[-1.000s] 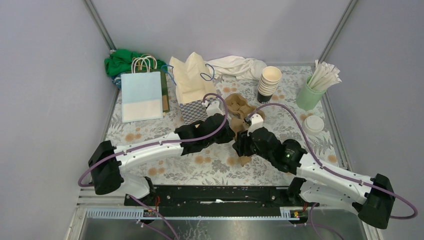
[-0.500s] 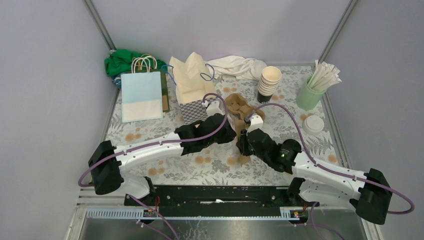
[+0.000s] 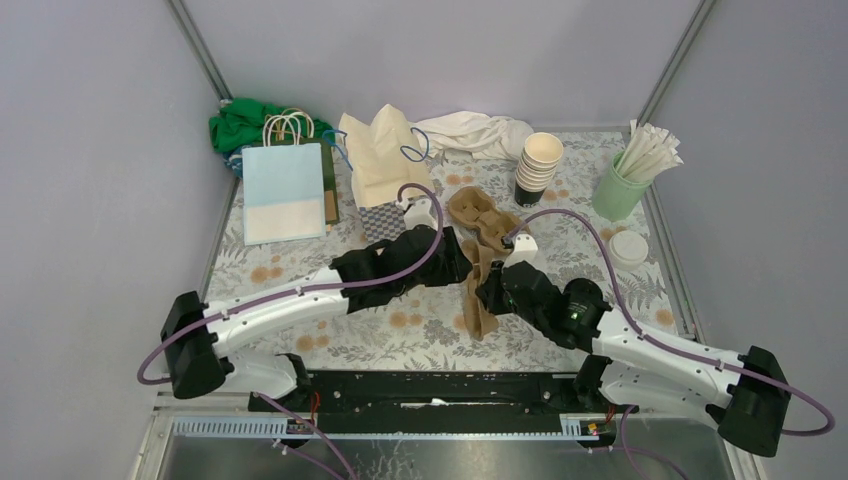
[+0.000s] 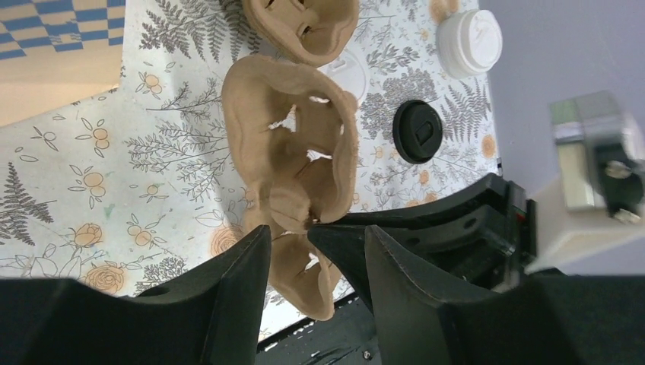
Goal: Pack the takeout coffee
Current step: Adjust the cup tray at the center of the board.
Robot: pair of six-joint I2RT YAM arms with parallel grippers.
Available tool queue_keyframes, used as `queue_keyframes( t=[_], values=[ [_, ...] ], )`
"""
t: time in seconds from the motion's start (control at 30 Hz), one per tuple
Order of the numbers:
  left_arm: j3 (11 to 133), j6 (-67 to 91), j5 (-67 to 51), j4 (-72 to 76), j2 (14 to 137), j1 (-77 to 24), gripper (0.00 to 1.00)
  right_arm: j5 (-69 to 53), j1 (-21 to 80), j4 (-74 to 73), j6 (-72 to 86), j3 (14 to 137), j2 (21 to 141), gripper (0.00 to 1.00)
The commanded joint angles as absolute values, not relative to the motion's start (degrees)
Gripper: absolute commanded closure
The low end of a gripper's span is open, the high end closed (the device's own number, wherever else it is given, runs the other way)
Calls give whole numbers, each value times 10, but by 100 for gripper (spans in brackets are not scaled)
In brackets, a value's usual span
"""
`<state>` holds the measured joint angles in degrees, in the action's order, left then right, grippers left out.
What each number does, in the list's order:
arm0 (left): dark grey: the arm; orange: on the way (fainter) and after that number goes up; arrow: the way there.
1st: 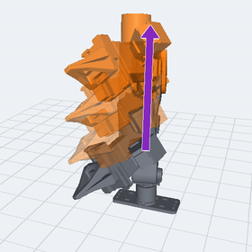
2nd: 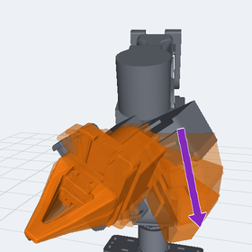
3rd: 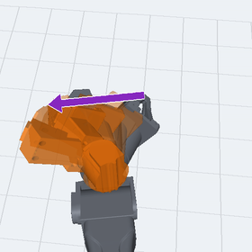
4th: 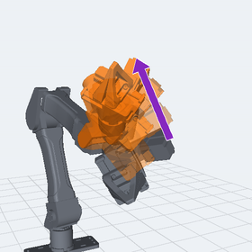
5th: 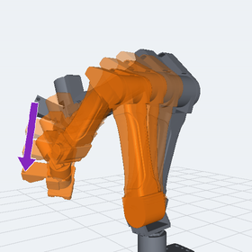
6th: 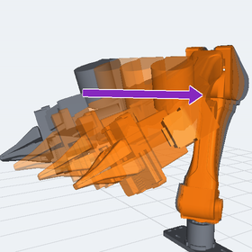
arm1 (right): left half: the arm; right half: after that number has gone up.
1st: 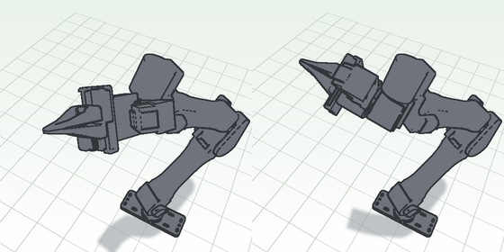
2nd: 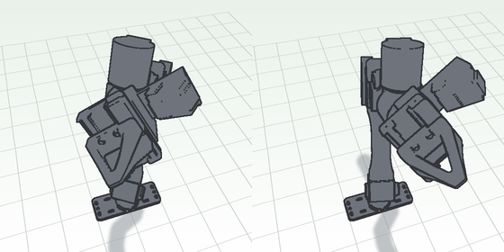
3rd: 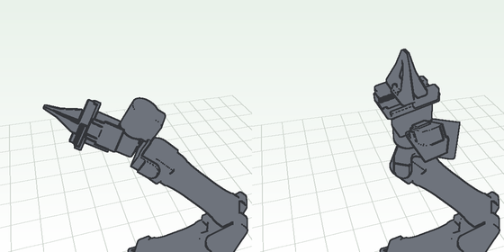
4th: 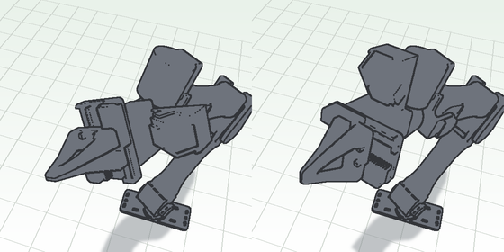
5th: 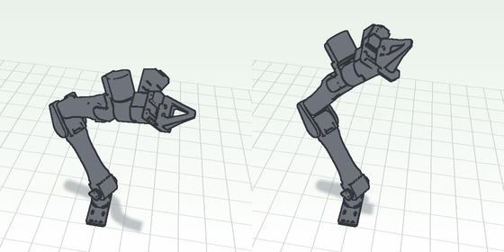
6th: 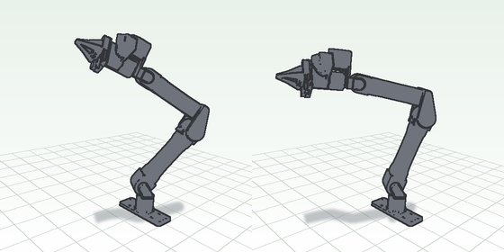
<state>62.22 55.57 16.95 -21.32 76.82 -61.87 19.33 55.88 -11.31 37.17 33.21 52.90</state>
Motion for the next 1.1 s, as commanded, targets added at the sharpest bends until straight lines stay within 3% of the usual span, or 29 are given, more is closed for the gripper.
queue_keyframes(
  t=[0.0, 0.3, 0.57, 0.63, 0.67, 0.73, 0.93, 1.03, 1.07],
  values=[
    [611, 537, 173, -225, 711, -617, 47, 146, 553, -101, 426, 335, 526, 95],
    [595, 519, 180, -253, 661, -613, 47, -77, 432, -32, 481, 308, 553, 97],
    [609, 504, 179, -277, 651, -613, 47, -99, 372, -118, 473, 324, 608, 79],
    [611, 503, 176, -276, 651, -613, 46, -68, 373, -163, 464, 339, 608, 70],
    [611, 503, 174, -276, 652, -613, 46, -51, 372, -181, 461, 344, 604, 57],
    [616, 504, 164, -275, 654, -613, 46, -25, 372, -202, 452, 347, 588, 43],
    [620, 502, 157, -278, 657, -613, 45, 62, 372, -278, 439, 360, 566, 29],
    [637, 502, 149, -291, 650, -613, 44, 80, 373, -318, 443, 382, 571, 2],
    [645, 502, 148, -299, 648, -613, 43, 86, 372, -330, 446, 390, 575, 1]
  ],
)
